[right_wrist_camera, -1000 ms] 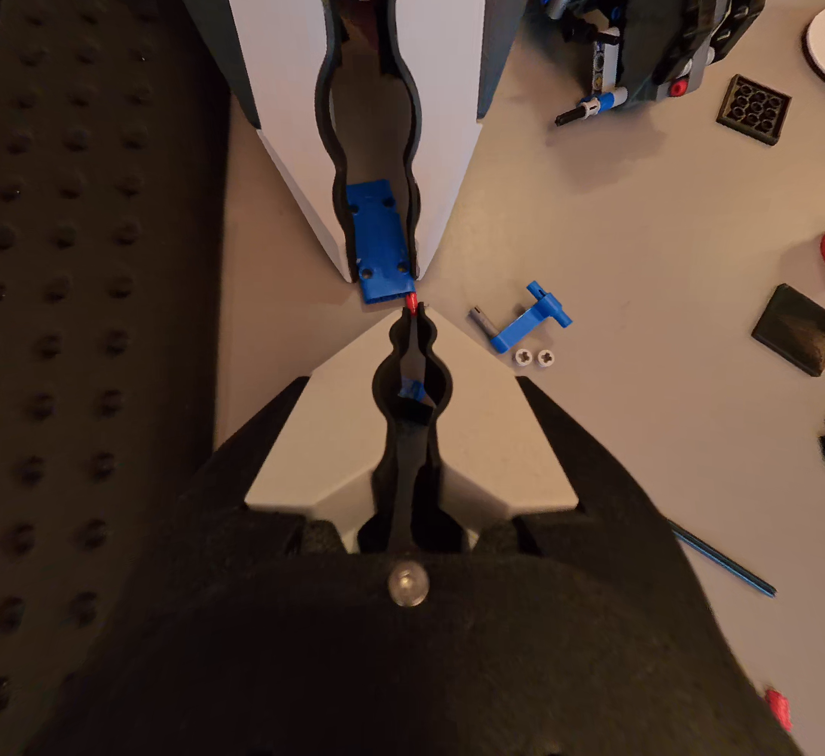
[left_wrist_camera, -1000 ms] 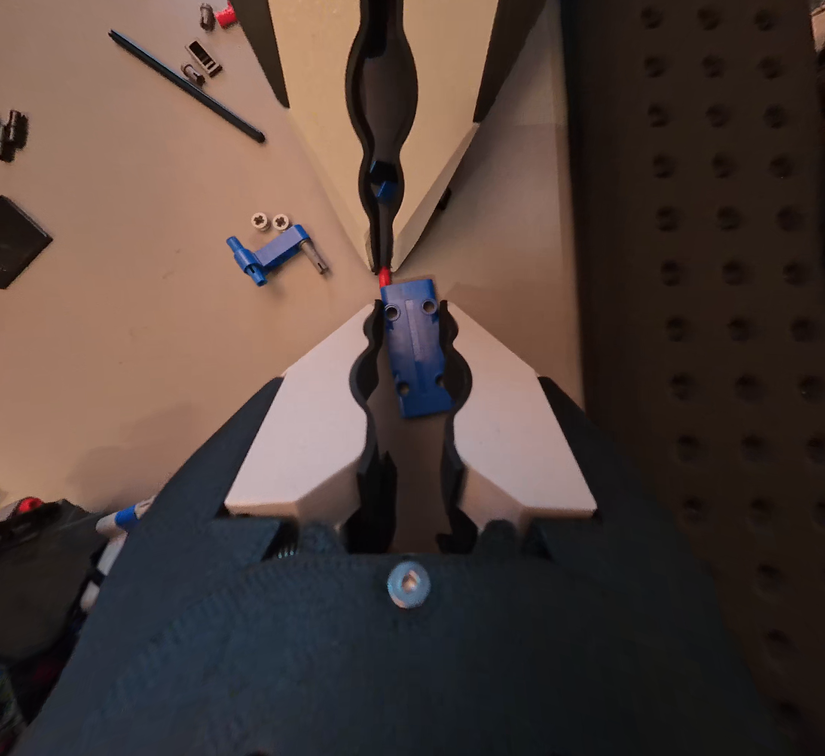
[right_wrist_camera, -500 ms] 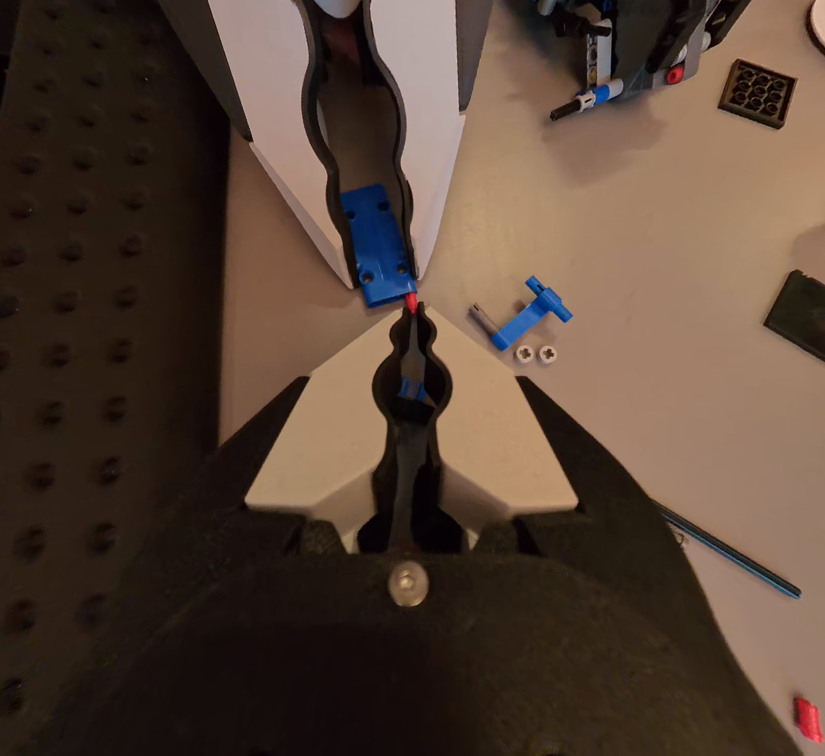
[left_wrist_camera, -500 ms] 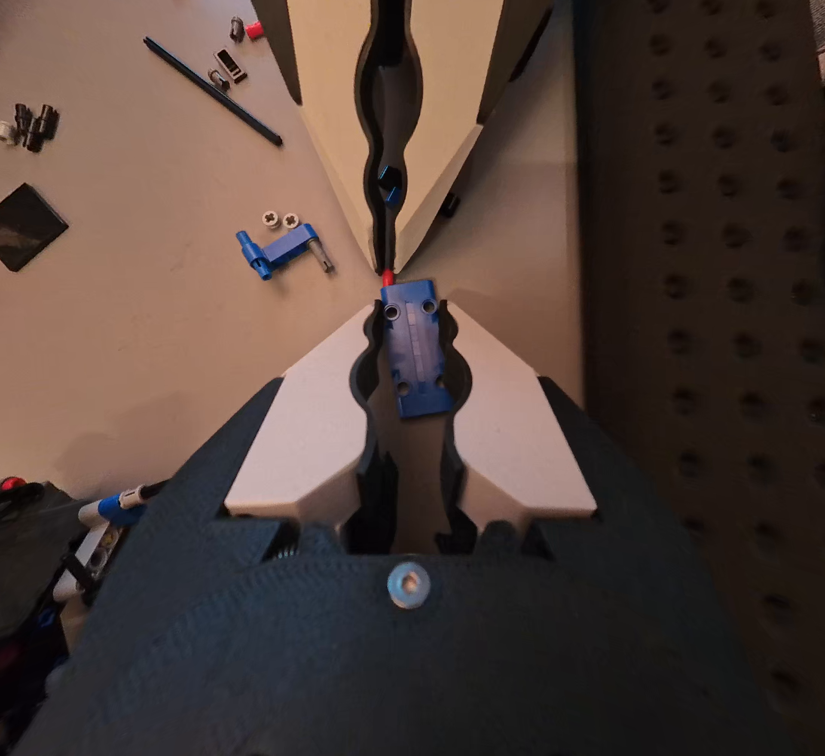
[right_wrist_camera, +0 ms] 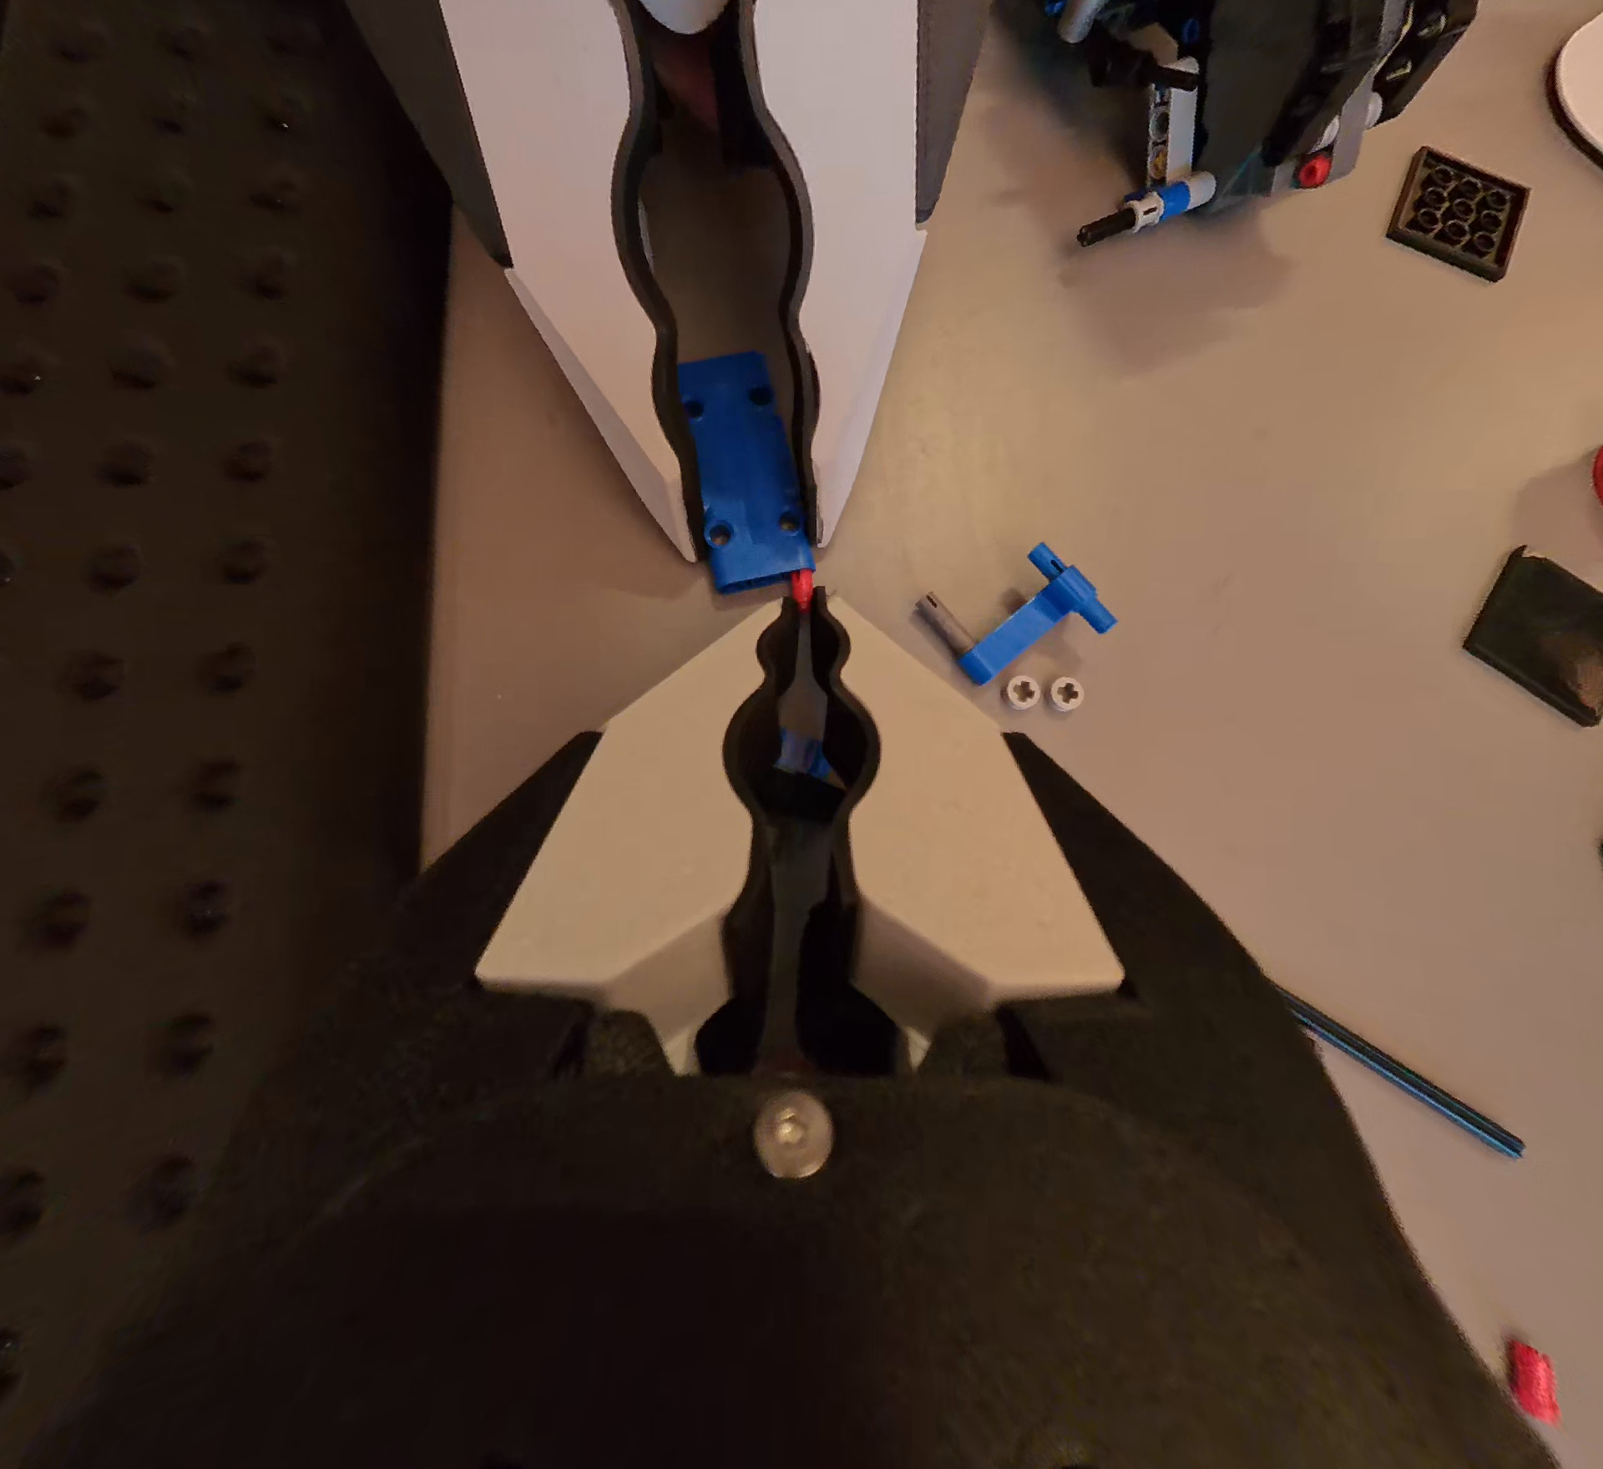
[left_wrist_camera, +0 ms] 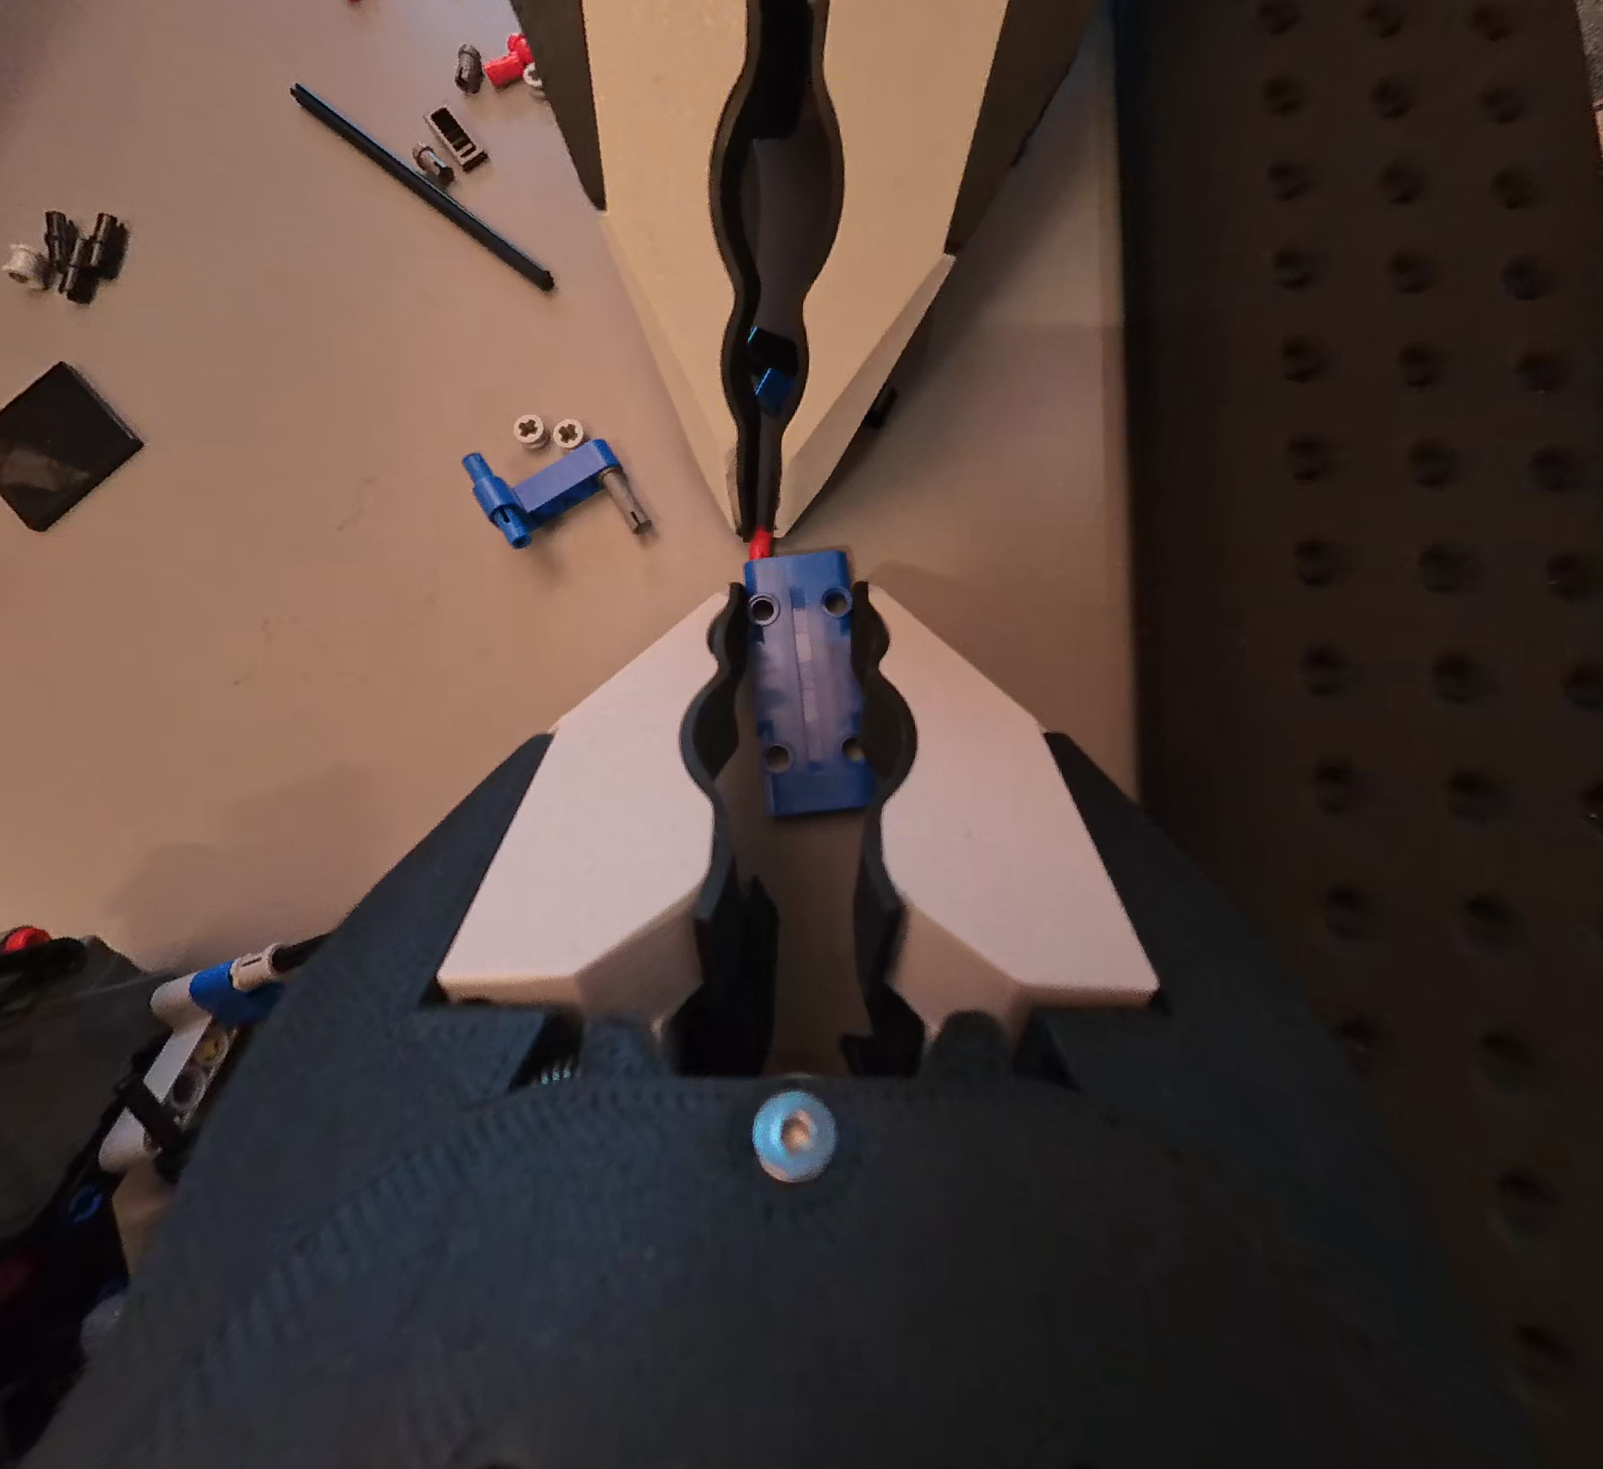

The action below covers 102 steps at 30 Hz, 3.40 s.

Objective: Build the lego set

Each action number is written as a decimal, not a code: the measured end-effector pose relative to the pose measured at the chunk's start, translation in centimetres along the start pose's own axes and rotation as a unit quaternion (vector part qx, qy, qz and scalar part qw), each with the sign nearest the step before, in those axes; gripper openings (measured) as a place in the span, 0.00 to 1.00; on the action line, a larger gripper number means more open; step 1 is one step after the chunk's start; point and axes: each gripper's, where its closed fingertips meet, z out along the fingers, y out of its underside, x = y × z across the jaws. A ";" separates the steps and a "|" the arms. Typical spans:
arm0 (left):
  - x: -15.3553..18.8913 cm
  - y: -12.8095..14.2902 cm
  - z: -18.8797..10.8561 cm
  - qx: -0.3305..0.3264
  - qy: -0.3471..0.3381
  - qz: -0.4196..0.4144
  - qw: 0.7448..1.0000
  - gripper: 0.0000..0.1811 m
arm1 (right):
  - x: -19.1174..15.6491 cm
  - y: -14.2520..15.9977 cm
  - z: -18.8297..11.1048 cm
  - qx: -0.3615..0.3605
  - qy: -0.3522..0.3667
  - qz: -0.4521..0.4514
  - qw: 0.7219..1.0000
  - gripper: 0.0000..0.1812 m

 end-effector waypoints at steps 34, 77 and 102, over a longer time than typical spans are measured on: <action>0.0 -0.1 0.2 0.018 -0.007 0.014 1.000 0.12 | 0.2 -0.2 0.3 -0.013 0.004 -0.017 1.000 0.01; 0.0 -0.1 0.4 0.022 -0.016 0.034 0.999 0.13 | 0.4 -0.1 0.4 -0.008 -0.017 -0.050 0.999 0.01; 0.3 0.0 0.3 0.027 0.009 0.048 0.998 0.13 | 0.4 0.0 0.3 -0.009 -0.047 -0.052 0.998 0.01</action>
